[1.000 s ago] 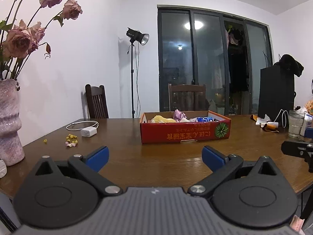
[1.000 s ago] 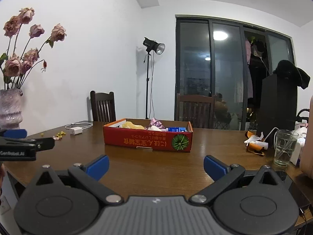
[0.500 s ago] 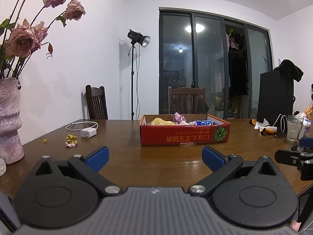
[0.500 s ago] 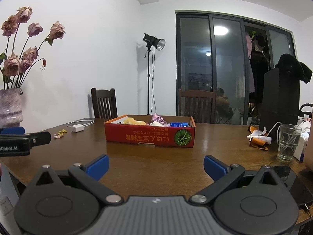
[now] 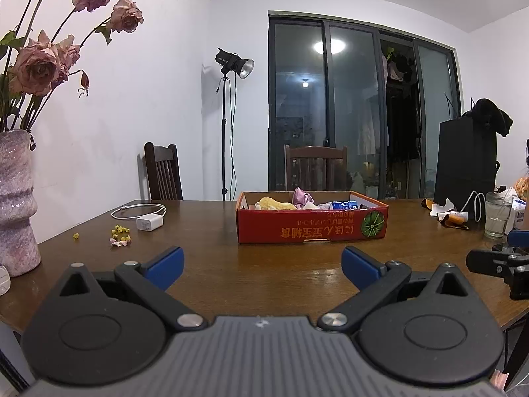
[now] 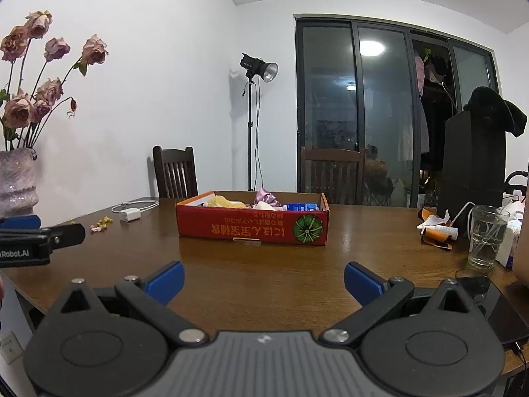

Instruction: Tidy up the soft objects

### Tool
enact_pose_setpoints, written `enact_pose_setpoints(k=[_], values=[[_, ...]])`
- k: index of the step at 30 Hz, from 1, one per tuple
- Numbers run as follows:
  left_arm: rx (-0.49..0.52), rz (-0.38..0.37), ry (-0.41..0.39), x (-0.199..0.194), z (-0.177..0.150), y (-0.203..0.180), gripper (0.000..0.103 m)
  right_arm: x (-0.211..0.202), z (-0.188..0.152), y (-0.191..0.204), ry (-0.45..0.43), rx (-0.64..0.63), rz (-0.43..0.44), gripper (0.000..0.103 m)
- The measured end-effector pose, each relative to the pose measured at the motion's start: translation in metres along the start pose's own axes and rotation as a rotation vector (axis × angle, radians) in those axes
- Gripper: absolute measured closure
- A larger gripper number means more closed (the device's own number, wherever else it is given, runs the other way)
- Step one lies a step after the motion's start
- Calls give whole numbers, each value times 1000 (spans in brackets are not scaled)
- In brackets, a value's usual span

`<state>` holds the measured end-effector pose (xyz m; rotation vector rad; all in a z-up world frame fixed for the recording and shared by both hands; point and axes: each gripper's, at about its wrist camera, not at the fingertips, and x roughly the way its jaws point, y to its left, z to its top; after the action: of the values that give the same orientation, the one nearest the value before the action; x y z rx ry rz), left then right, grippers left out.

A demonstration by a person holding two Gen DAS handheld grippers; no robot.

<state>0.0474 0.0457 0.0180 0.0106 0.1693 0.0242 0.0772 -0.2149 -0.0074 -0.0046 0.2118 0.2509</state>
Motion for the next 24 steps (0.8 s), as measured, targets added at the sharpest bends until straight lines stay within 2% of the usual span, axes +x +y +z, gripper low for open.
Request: enact_pose_setpoints(k=[24], values=[[-5, 5, 1, 1, 0, 9, 0, 4, 5, 2, -15, 15, -10, 0]])
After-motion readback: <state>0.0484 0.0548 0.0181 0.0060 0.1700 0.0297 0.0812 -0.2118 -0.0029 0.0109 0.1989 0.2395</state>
